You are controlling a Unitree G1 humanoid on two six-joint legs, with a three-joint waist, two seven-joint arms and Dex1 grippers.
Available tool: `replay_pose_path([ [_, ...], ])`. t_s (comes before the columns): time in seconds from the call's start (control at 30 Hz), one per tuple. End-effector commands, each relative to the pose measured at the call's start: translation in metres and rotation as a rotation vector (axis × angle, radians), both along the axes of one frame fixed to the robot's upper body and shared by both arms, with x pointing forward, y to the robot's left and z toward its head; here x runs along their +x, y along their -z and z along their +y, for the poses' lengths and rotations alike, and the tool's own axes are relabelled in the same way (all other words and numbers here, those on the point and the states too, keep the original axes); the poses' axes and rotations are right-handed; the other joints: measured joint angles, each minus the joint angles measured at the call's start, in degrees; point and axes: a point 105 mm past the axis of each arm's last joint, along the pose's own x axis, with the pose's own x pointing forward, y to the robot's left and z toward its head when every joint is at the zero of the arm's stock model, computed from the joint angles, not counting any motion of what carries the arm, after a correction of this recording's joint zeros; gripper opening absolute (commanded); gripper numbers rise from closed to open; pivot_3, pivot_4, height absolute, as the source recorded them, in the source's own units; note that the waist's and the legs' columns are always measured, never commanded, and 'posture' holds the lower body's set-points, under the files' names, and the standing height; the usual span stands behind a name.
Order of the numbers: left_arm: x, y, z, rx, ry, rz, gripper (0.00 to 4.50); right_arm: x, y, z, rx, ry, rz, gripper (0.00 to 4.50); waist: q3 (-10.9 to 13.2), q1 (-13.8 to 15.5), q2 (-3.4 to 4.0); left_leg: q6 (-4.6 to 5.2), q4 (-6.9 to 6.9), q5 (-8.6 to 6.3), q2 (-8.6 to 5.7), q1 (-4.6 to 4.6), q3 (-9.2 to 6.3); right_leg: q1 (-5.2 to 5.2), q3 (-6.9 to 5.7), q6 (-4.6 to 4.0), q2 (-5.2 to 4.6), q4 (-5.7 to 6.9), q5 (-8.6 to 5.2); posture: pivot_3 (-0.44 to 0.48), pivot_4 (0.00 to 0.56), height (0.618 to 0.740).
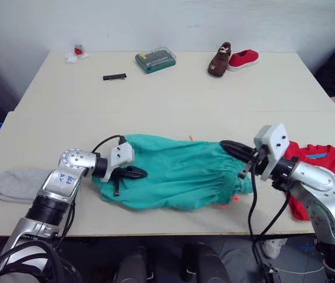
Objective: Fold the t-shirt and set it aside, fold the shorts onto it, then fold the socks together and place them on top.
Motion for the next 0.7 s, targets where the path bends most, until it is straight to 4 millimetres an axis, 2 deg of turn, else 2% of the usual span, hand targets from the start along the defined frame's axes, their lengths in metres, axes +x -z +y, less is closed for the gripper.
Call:
replay_pose_path([
  [0.03, 0.005, -0.029, -0.007, -0.047, 0.016, -0.055, 0.05, -0.008, 0.041, 0.006, -0.219, -0.033, 0.067, 0.00, 0.0, 0.2, -0.01, 0.02, 0.03, -0.01, -0.02, -0.04, -0.04, 0.00, -0.04, 0.00, -0.02, -0.05, 0.00, 0.000, 0.150, 0.740],
  [0.1, 0.019, -0.030, -0.012, -0.019, -0.010, -0.084, 0.05, -0.011, 0.072, 0.002, -0.310, -0.025, 0.141, 0.00, 0.0, 0.5, -0.01, 0.06, 0.07, -0.03, -0.06, -0.16, -0.05, -0.01, -0.06, 0.03, -0.05, -0.12, 0.01, 0.000, 0.150, 0.740],
  [0.17, 0.030, -0.026, -0.013, 0.006, -0.031, -0.085, 0.05, -0.009, 0.084, -0.001, -0.322, 0.004, 0.174, 0.00, 0.0, 0.5, -0.01, 0.10, 0.12, -0.02, -0.07, -0.26, -0.03, -0.06, -0.10, 0.11, -0.04, -0.20, 0.06, 0.000, 0.150, 0.740],
  [0.33, 0.044, -0.023, -0.018, 0.001, -0.033, -0.043, 0.05, -0.004, 0.089, -0.001, -0.323, 0.031, 0.181, 0.00, 0.0, -0.2, -0.02, 0.08, 0.15, 0.02, -0.02, -0.30, 0.00, -0.11, -0.12, 0.13, 0.06, -0.14, 0.07, 0.000, 0.150, 0.740],
  [0.43, 0.062, -0.014, -0.012, 0.083, -0.086, -0.071, 0.05, -0.006, 0.090, 0.001, -0.314, 0.026, 0.184, 0.00, 0.0, -0.2, -0.03, 0.05, 0.16, 0.05, 0.00, -0.31, -0.02, -0.12, -0.17, 0.13, 0.08, -0.14, 0.07, 0.000, 0.150, 0.740],
  [0.5, 0.084, -0.015, -0.003, 0.124, -0.192, -0.138, 0.05, -0.007, 0.089, 0.001, -0.308, 0.031, 0.187, 0.00, 0.0, -0.1, -0.07, 0.06, 0.16, 0.05, -0.01, -0.31, -0.03, -0.11, -0.17, 0.13, 0.07, -0.15, 0.07, 0.000, 0.150, 0.740],
  [0.6, 0.118, -0.036, 0.012, 0.094, -0.404, -0.278, 0.05, -0.009, 0.091, -0.001, -0.305, 0.036, 0.195, 0.00, 0.0, 0.0, -0.18, 0.09, 0.16, 0.02, -0.01, -0.32, -0.10, -0.10, -0.18, 0.13, 0.03, -0.16, 0.08, 0.000, 0.150, 0.740],
  [0.63, 0.126, -0.049, 0.016, 0.046, -0.470, -0.312, 0.05, -0.011, 0.092, -0.002, -0.304, 0.037, 0.199, 0.00, 0.0, 0.0, -0.19, 0.10, 0.16, 0.02, -0.01, -0.35, -0.13, -0.12, -0.19, 0.13, 0.01, -0.18, 0.08, 0.000, 0.150, 0.740],
  [0.7, 0.131, -0.069, 0.017, -0.051, -0.504, -0.327, 0.05, -0.013, 0.093, -0.003, -0.300, 0.042, 0.204, 0.00, 0.0, -0.1, -0.20, 0.13, 0.15, -0.02, -0.01, -0.44, -0.15, -0.17, -0.23, 0.14, 0.00, -0.22, 0.09, 0.000, 0.150, 0.740],
])
